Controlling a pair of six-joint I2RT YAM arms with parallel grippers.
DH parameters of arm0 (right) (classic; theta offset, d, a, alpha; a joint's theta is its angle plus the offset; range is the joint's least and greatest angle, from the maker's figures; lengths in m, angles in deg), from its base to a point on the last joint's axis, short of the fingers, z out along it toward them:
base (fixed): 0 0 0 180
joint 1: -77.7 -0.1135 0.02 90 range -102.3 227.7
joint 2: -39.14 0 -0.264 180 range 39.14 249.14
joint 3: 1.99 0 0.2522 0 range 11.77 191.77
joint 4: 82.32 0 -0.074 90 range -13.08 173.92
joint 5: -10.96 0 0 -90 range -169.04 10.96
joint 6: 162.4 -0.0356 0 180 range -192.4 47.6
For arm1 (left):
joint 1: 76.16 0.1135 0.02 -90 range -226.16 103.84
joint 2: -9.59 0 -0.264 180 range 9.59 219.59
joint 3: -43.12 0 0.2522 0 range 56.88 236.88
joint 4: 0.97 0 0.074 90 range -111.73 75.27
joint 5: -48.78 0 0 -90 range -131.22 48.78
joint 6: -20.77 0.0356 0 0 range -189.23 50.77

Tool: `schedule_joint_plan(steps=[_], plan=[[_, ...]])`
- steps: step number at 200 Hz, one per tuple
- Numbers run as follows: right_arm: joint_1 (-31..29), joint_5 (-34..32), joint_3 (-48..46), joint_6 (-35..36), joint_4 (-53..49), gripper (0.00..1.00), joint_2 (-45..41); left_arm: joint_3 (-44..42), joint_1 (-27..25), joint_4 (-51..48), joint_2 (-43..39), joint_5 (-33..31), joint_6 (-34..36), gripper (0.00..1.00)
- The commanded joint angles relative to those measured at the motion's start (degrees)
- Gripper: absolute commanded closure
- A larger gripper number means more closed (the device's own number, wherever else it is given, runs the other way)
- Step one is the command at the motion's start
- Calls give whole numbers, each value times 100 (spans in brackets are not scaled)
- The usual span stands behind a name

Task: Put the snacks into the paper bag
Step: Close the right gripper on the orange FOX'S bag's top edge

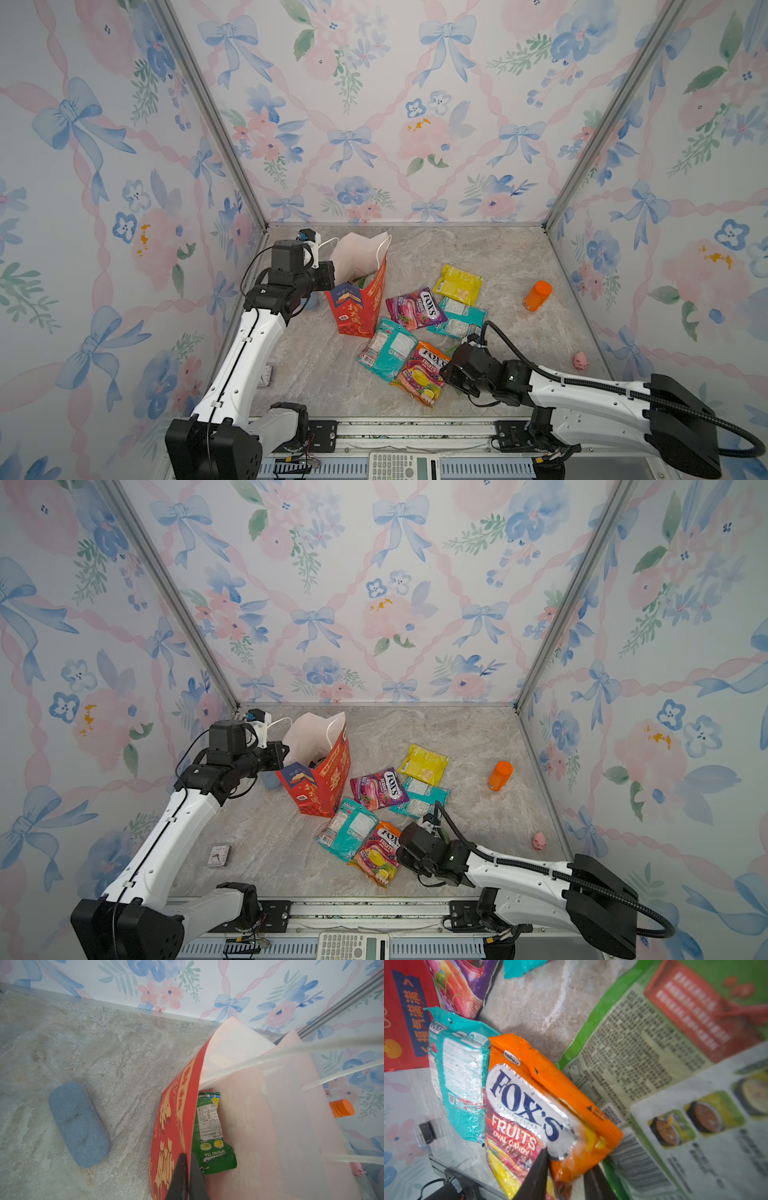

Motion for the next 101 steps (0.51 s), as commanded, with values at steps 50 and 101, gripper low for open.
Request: schedule_joint_plan(steps=[50,101], plan=[[76,-444,682,476,-549,100,-303,-96,4,-58,-58,-61,120,100],[198,-720,1576,1078,-1278,100,-468,-95,1,-54,-48,-66,98,100]])
